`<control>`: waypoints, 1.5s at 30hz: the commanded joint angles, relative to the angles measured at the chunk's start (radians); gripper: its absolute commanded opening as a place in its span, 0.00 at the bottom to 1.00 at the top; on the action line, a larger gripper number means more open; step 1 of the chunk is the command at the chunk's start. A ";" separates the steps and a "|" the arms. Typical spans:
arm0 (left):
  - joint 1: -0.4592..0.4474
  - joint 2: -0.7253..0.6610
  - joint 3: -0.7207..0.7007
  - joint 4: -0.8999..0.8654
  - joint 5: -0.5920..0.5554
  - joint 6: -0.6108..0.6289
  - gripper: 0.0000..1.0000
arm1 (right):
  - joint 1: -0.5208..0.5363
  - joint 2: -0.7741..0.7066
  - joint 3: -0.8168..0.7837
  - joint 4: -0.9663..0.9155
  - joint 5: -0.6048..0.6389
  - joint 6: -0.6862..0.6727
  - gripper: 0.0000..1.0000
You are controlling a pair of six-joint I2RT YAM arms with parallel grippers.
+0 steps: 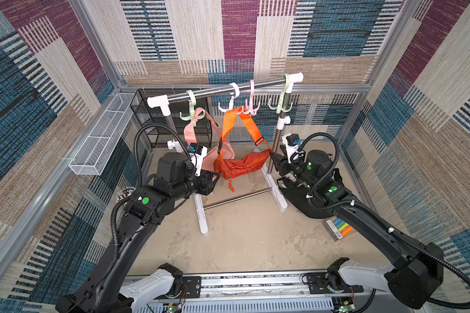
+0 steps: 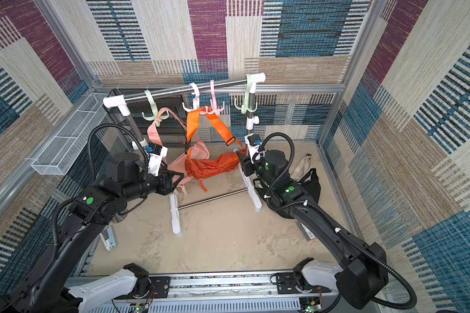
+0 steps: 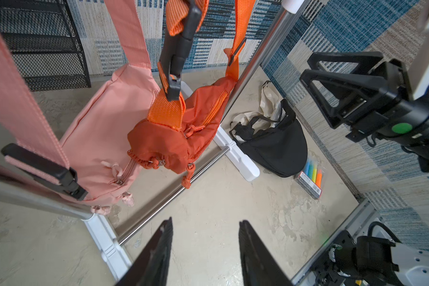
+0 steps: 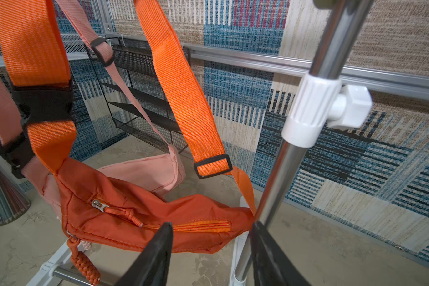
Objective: Take the bag off the hook
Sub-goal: Pick up the bag from the hook.
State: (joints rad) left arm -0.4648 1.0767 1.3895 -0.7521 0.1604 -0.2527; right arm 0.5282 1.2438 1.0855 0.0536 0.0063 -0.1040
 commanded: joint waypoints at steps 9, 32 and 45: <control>0.000 0.074 0.065 0.081 -0.016 0.027 0.47 | 0.001 0.116 0.063 0.060 0.031 -0.182 0.55; 0.002 0.202 0.119 0.146 -0.160 0.062 0.46 | 0.000 0.280 0.094 0.170 0.054 -0.346 0.56; 0.003 0.272 0.137 0.172 -0.144 0.064 0.44 | 0.000 0.358 0.150 0.163 0.094 -0.384 0.57</control>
State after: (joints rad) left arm -0.4629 1.3411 1.5215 -0.6128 0.0071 -0.2066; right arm 0.5278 1.5970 1.2240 0.1894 0.0841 -0.4721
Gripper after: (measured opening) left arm 0.447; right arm 0.567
